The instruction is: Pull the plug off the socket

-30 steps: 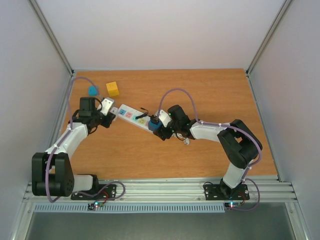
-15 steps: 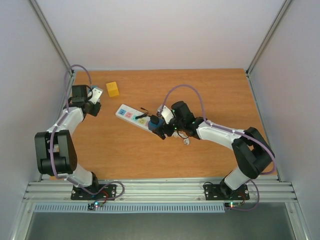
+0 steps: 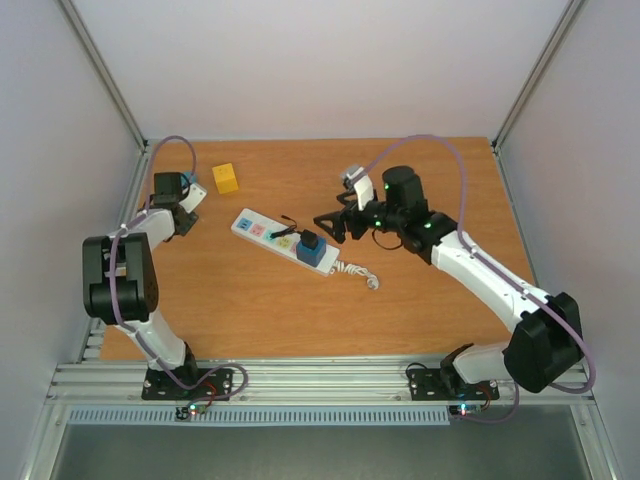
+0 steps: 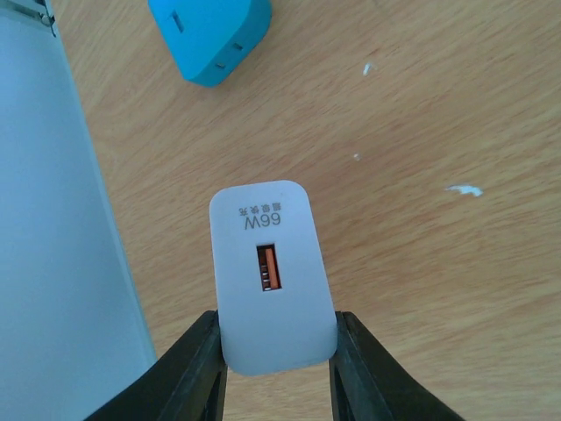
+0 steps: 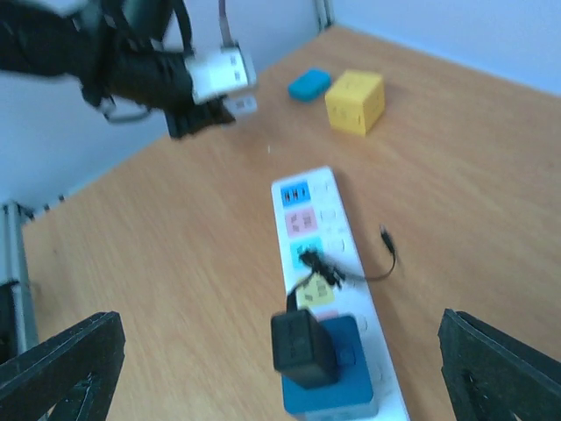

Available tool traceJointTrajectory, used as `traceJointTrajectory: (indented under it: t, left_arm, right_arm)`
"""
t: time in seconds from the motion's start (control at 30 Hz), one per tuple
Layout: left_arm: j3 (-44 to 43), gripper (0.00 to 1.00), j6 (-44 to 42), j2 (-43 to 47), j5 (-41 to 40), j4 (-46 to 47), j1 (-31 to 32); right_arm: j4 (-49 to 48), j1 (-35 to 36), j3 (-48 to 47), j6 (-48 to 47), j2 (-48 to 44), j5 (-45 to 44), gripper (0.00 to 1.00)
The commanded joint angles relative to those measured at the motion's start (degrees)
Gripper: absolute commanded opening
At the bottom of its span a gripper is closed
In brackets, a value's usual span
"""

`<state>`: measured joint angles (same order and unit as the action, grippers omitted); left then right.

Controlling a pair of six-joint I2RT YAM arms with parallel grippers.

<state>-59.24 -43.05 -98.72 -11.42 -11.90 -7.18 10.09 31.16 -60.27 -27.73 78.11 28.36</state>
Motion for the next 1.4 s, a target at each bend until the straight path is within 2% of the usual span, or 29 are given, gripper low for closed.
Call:
traceJointTrajectory:
  t: [0.0,0.27,0.43,0.57,0.77,0.9,1.0,1.07,1.2,1.37]
  left_arm:
    - [-1.5,0.23,-3.3,-2.2,-5.1,6.4,-0.3]
    - [0.1,0.27,-3.0,-4.1,-5.4,7.7,-0.1]
    - [2.2,0.35,-2.0,-5.1,-5.3,8.3,0.0]
    - [2.3,0.46,-0.9,-5.7,-4.4,7.2,0.0]
    - [1.1,0.73,0.6,-4.7,0.0,2.5,0.0]
    - [-1.2,0.85,2.7,-1.5,6.8,-3.1,0.0]
    - [-3.5,0.91,5.5,1.6,14.8,-7.4,0.2]
    - [-5.0,0.99,6.9,4.5,21.4,-10.6,0.7]
    - [-5.6,1.00,9.9,9.9,35.4,-14.5,4.4]
    - [-4.7,0.99,15.4,14.7,46.9,-12.4,12.8]
  right_arm:
    - [2.7,-3.1,-6.0,7.4,-2.1,8.1,0.99]
    - [6.8,-4.4,-15.9,19.1,-3.4,10.0,0.99]
    - [8.7,-4.4,-19.7,24.3,-4.3,10.8,0.99]
    - [10.3,-4.4,-22.6,26.2,-4.3,9.9,0.99]
    - [11.7,-4.4,-24.6,27.6,-4.7,8.2,0.99]
    - [12.1,-4.4,-25.0,30.7,-4.7,9.1,0.98]
    - [12.6,-4.4,-26.2,31.9,-4.6,9.1,0.99]
    - [13.1,-4.4,-27.3,32.7,-4.6,9.0,0.99]
    - [13.5,-4.9,-28.3,34.8,-4.8,9.3,0.99]
    - [13.6,-5.0,-29.2,36.2,-4.9,9.7,0.99]
